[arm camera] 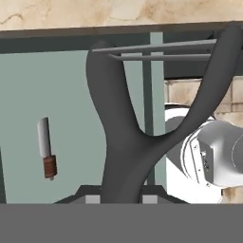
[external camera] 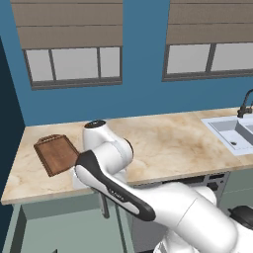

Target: Open the drawer on the left and place the cutting tools on the cutting board.

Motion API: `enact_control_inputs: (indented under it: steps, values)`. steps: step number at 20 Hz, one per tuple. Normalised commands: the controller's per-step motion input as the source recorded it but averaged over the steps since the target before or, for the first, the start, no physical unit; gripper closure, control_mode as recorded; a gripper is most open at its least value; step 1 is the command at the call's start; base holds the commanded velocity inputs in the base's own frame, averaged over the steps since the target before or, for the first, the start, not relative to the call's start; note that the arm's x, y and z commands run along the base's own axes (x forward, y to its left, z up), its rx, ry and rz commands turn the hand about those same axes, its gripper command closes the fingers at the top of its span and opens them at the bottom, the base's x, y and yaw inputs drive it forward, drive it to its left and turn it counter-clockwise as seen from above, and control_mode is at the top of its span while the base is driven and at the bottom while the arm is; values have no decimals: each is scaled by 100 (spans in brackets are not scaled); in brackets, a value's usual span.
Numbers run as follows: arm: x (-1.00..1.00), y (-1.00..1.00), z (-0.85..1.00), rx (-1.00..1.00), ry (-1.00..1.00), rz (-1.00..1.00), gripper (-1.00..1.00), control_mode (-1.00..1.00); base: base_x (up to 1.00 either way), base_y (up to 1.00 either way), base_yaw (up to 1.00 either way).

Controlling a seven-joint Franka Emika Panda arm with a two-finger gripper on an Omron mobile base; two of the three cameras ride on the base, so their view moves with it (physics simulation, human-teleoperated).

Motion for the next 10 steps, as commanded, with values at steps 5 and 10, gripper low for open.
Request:
enact_control_inputs:
  steps: [5, 10]
  values:
    - [55, -2, 6, 0, 0, 0, 100, -100, 0, 0, 0]
    - [47, -2, 3, 0, 0, 0, 100, -100, 0, 0, 0]
